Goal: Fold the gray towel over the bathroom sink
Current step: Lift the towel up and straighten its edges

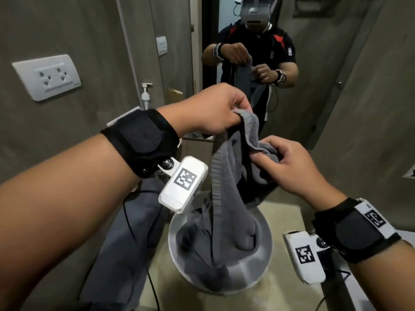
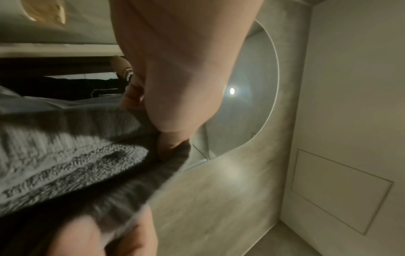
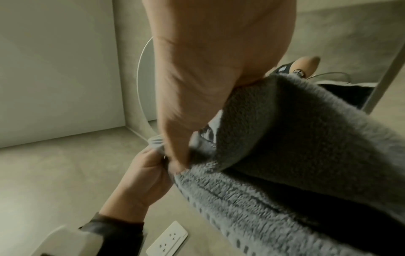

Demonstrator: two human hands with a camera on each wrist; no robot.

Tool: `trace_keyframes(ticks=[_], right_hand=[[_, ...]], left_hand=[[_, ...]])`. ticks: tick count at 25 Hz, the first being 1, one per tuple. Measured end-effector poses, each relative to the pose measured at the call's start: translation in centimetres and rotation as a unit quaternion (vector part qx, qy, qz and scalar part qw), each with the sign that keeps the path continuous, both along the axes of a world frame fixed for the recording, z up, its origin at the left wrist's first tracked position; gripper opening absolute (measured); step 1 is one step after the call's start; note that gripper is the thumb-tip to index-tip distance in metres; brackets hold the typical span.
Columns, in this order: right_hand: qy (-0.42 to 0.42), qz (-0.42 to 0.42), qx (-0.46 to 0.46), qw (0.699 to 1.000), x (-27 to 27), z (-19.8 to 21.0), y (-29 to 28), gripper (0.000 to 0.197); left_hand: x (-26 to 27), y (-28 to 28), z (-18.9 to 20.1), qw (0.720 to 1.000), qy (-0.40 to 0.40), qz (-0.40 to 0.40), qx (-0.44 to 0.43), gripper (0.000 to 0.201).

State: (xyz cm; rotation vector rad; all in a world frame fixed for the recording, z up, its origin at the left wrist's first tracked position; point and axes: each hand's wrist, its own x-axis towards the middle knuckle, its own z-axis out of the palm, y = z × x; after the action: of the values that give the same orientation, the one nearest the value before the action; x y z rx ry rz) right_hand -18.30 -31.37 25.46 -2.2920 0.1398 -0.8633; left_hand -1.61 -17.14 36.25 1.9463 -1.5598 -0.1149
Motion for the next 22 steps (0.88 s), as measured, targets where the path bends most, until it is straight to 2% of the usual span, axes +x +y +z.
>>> trace_keyframes(ticks=[2,3,6,8,11,12,14,16,18,20,22], right_hand=[[0.000,-0.029,0.024,0.999,0.5,-0.5,-0.1,0.012],[0.004,-0.033,0.049,0.998,0.4,-1.0,-0.6,0.013],[0.007,-0.041,0.128,0.991,0.0,-1.6,-2.2,0.015],[0.013,-0.065,0.149,0.987,-0.2,-1.9,-3.4,0.026],[0.025,-0.114,0.157,0.981,-0.6,-2.8,-5.1,0.044],[0.033,-0.123,0.166,0.978,-0.8,-3.4,-5.6,0.047],[0.048,-0.140,0.185,0.971,-1.2,-4.7,-6.2,0.050],[0.062,-0.154,0.195,0.967,-1.5,-5.8,-6.4,0.043],[0.082,-0.159,0.193,0.965,-1.8,-6.7,-6.2,0.037],[0.094,-0.161,0.207,0.960,-2.0,-7.5,-5.9,0.034],[0.087,-0.165,0.243,0.952,-2.1,-8.0,-5.9,0.038]], left_hand=[[0.4,0.6,-2.5,1.000,0.019,-0.004,0.017,0.004],[0.6,0.9,-4.6,0.998,0.053,-0.012,0.028,0.008],[-0.1,1.5,-12.7,0.990,0.126,-0.012,0.056,0.016],[-1.4,1.5,-18.5,0.987,0.133,0.031,0.079,0.021],[-2.8,1.6,-25.3,0.969,0.195,0.055,0.144,0.008],[-2.9,1.7,-26.7,0.959,0.225,0.050,0.164,0.004],[-2.9,1.4,-28.6,0.949,0.252,0.038,0.184,0.016],[-2.8,1.0,-29.7,0.946,0.254,0.048,0.194,0.016],[-2.6,0.7,-30.7,0.944,0.239,0.060,0.217,0.023],[-2.5,0.6,-31.9,0.940,0.212,0.074,0.256,0.045],[-2.6,0.6,-33.1,0.936,0.162,0.094,0.297,0.055]])
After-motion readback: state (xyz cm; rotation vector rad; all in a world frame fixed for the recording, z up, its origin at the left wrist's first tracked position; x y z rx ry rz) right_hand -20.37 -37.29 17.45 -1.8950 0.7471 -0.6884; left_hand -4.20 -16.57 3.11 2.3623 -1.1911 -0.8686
